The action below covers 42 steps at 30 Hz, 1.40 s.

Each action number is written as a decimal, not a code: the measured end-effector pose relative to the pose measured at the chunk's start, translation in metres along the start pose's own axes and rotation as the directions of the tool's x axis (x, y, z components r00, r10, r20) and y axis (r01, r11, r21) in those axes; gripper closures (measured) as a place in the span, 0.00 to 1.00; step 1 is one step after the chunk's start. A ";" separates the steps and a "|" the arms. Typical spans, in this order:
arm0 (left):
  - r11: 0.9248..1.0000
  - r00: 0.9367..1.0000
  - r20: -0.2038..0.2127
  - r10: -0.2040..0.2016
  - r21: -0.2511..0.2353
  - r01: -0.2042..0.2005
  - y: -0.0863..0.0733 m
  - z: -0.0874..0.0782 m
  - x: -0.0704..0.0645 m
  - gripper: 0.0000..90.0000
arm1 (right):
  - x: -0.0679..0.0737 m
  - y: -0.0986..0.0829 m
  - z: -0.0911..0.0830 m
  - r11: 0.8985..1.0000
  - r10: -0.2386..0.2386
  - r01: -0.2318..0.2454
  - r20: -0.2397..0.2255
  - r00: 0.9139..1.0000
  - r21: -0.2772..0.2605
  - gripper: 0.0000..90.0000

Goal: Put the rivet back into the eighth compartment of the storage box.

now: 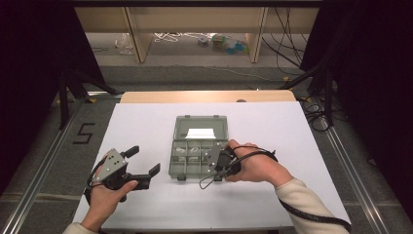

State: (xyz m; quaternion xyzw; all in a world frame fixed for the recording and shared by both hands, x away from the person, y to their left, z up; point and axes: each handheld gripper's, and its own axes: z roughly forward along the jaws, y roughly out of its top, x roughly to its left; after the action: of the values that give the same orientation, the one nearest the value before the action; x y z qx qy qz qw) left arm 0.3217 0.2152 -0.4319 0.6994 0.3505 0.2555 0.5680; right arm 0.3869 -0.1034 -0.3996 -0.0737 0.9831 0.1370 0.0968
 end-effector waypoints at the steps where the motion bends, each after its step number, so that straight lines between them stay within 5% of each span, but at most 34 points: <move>1: 1.000 1.000 0.001 -0.001 -0.001 0.001 0.000 0.000 0.000 0.05 | -0.001 0.000 0.000 1.000 -0.006 0.006 0.006 1.000 0.004 0.84; 42: 1.000 1.000 0.002 -0.002 0.000 0.002 0.000 0.000 0.000 0.05 | -0.016 -0.015 -0.001 0.998 0.054 -0.054 0.072 0.996 -0.015 0.83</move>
State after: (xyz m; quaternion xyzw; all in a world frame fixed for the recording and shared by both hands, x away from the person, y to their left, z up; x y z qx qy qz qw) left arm 0.3221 0.2151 -0.4320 0.6994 0.3507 0.2541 0.5686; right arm 0.4046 -0.1160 -0.3997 -0.0426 0.9797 0.1484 0.1282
